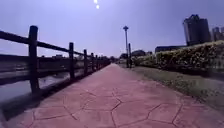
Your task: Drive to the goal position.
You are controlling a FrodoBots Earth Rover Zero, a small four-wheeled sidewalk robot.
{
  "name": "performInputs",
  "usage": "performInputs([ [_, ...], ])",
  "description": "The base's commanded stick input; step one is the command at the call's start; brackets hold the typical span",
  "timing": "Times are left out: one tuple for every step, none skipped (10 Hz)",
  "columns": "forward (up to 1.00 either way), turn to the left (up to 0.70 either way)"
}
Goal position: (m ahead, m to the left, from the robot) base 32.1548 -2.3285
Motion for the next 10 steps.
performInputs([
  [1.0,0.01],
  [1.0,0.01],
  [1.0,0.01],
  [1.0,0.13],
  [1.0,0.35],
  [1.0,0.14],
  [1.0,0.02],
  [1.0,0.01],
  [1.0,0.01],
  [1.0,0.01],
])
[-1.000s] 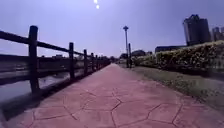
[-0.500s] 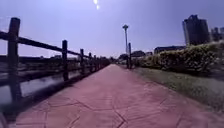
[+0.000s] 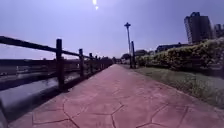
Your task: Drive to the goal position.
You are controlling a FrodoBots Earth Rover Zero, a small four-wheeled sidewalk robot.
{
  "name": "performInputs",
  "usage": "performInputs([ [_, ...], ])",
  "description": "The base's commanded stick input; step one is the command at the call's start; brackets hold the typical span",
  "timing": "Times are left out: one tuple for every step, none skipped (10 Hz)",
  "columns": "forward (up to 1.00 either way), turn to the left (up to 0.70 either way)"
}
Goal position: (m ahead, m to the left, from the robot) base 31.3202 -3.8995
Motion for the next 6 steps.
performInputs([
  [1.0,0.01],
  [1.0,0.01],
  [1.0,0.01],
  [1.0,0.01],
  [1.0,0.01],
  [1.0,0.01],
])
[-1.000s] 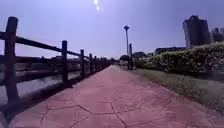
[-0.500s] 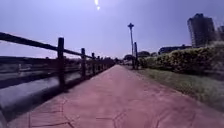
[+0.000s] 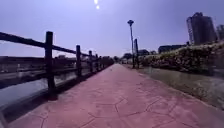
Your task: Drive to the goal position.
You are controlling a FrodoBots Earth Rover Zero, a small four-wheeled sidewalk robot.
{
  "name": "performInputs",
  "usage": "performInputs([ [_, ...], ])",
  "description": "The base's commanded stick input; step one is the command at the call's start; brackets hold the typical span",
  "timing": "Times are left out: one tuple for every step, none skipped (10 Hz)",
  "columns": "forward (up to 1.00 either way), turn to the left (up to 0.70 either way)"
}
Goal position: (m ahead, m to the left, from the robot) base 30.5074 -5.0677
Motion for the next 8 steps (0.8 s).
performInputs([
  [1.0,0.01],
  [1.0,0.01],
  [1.0,0.01],
  [1.0,0.01],
  [1.0,0.01],
  [1.0,0.01],
  [1.0,0.01],
  [1.0,0.01],
])
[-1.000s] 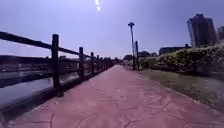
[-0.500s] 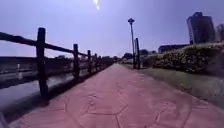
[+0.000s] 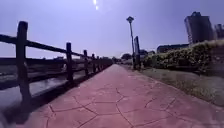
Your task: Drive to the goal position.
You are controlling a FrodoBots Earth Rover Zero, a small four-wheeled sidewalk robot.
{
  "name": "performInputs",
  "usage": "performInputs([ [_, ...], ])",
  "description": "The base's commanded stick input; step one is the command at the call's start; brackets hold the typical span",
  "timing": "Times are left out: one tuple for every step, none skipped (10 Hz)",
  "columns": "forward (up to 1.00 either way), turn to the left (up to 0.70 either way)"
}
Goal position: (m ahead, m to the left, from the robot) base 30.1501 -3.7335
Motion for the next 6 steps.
performInputs([
  [1.0,0.01],
  [1.0,0.01],
  [1.0,0.01],
  [1.0,0.01],
  [1.0,0.01],
  [1.0,0.01],
])
